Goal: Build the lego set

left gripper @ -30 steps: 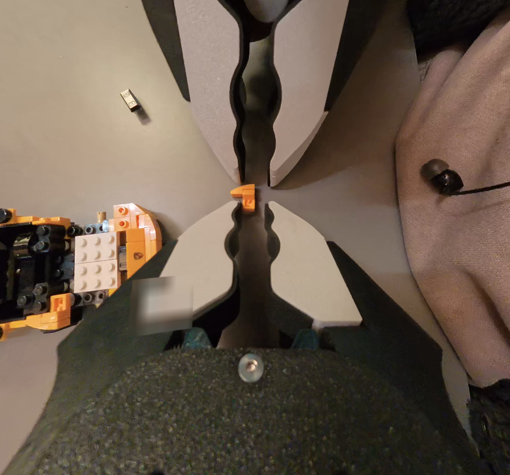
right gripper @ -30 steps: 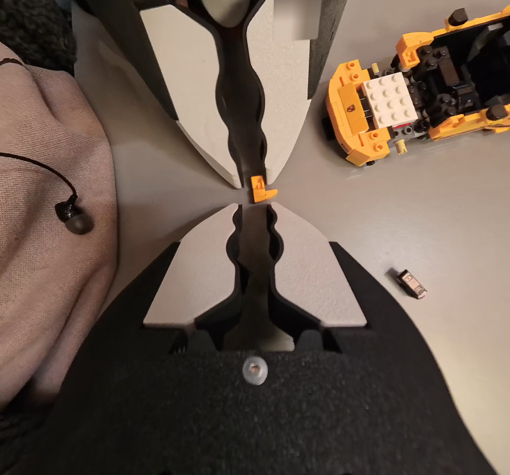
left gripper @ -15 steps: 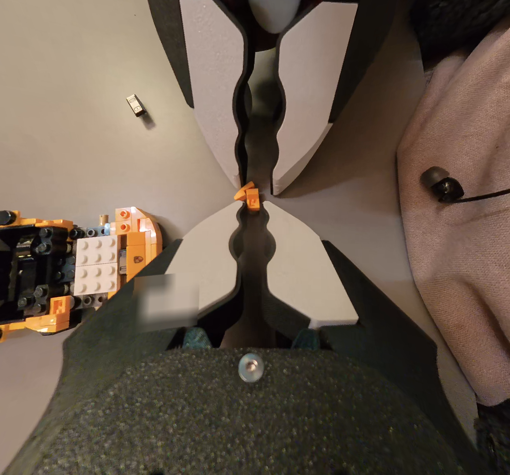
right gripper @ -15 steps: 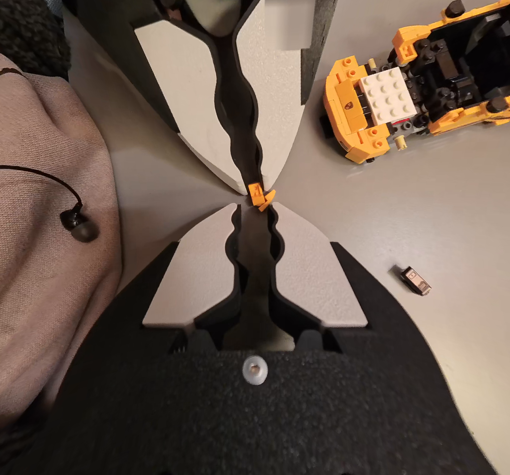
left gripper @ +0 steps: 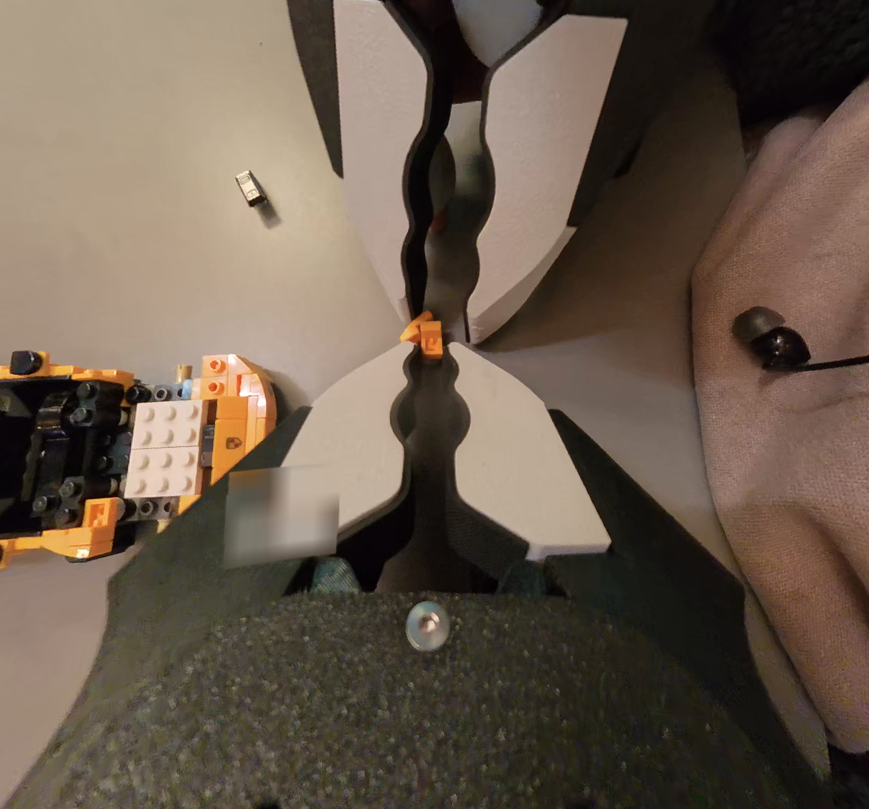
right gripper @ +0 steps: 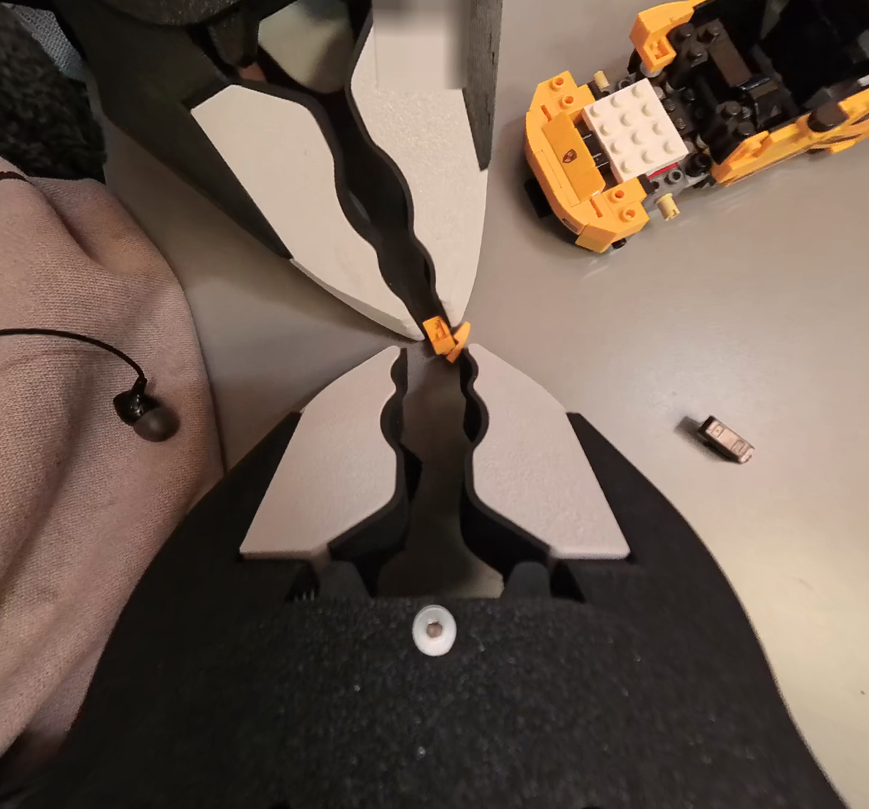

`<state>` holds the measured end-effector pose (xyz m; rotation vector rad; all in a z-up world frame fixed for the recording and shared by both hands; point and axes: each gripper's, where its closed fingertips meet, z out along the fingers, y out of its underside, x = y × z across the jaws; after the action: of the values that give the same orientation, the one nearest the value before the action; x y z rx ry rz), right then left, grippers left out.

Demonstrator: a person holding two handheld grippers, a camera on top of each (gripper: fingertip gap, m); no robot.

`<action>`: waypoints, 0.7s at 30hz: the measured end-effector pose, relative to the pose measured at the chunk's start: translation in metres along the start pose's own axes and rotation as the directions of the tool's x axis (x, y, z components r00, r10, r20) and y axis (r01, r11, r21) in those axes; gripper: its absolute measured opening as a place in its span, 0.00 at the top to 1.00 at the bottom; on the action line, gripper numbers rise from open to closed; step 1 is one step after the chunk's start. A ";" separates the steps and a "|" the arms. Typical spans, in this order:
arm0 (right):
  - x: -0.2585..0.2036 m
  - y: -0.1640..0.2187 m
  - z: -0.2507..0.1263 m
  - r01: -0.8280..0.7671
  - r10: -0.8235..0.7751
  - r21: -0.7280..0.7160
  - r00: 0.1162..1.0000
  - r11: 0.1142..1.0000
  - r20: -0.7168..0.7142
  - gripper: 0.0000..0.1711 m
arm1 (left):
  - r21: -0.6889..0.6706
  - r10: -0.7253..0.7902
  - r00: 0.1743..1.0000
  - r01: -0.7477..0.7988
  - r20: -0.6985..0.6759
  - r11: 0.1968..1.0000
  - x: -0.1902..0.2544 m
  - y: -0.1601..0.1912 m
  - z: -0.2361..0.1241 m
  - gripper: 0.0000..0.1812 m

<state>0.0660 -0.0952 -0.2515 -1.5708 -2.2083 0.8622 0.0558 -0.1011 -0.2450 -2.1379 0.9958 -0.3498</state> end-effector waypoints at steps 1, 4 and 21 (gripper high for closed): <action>0.000 0.001 0.000 -0.003 0.003 0.001 1.000 1.000 -0.002 0.88 | 0.000 -0.005 1.000 0.005 0.009 1.000 -0.001 0.000 0.000 0.96; -0.001 0.001 -0.001 -0.027 0.027 0.014 1.000 1.000 0.001 0.87 | -0.001 -0.020 0.999 0.020 0.029 1.000 -0.002 0.000 0.001 0.96; 0.004 -0.007 -0.005 -0.282 0.277 0.123 0.959 0.951 0.059 0.84 | 0.026 -0.027 0.988 0.023 0.152 0.999 -0.013 -0.005 0.005 0.96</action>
<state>0.0620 -0.0913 -0.2440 -1.8436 -1.9376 1.1036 0.0531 -0.0867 -0.2440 -2.1215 0.8740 -0.2053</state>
